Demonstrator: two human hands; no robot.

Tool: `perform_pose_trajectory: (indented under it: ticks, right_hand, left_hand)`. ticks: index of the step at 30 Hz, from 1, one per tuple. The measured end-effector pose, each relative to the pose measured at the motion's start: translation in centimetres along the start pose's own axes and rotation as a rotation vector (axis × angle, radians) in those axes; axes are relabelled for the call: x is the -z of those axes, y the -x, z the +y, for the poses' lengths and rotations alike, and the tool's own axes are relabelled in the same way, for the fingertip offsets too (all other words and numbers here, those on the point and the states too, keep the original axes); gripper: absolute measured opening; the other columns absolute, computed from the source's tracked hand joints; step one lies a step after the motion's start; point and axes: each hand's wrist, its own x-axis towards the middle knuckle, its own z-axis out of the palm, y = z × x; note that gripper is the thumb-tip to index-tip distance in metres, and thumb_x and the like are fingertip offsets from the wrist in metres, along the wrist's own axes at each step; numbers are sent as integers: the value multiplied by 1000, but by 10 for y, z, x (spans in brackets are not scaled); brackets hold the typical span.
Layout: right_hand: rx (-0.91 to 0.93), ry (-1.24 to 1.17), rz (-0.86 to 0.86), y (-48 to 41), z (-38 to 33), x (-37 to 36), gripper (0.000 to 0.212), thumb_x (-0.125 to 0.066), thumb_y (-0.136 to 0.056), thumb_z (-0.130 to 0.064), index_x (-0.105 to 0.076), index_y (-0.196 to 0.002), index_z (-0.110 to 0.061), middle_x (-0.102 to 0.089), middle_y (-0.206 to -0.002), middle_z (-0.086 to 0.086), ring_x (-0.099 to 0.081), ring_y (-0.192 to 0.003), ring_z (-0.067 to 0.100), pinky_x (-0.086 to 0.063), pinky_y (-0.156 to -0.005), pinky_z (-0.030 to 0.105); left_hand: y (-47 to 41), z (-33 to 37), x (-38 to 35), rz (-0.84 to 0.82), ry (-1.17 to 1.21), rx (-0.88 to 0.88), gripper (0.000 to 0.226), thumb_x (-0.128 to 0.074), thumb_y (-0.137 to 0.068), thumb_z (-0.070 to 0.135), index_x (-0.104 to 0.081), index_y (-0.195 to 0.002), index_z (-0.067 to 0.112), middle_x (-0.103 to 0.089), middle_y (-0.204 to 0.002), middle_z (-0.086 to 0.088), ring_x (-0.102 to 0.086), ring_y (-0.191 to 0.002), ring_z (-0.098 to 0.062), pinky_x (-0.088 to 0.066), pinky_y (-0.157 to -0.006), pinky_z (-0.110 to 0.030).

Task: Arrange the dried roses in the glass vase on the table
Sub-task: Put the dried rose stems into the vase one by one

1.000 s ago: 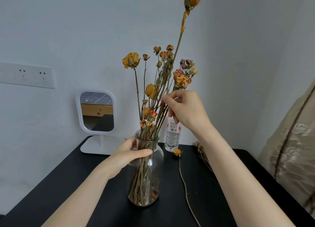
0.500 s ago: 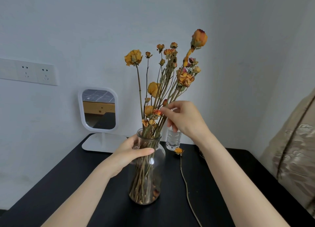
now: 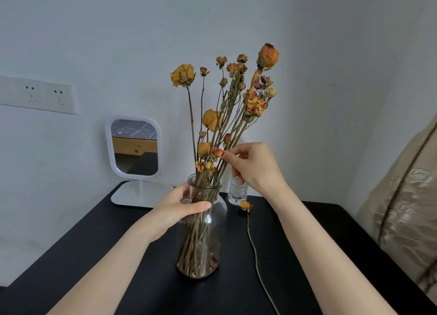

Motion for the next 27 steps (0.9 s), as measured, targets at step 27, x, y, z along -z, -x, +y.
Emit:
perform_pose_trajectory:
  ticks: [27]
  right_hand:
    - [-668, 446, -16, 122, 203, 76, 41, -66, -85, -36, -56, -118, -15, -64, -98, 4, -59, -82, 14, -47, -69, 26]
  left_hand:
    - [28, -54, -158, 56, -823, 64, 23, -52, -88, 44, -49, -95, 23, -61, -81, 7, -62, -77, -16, -47, -64, -29]
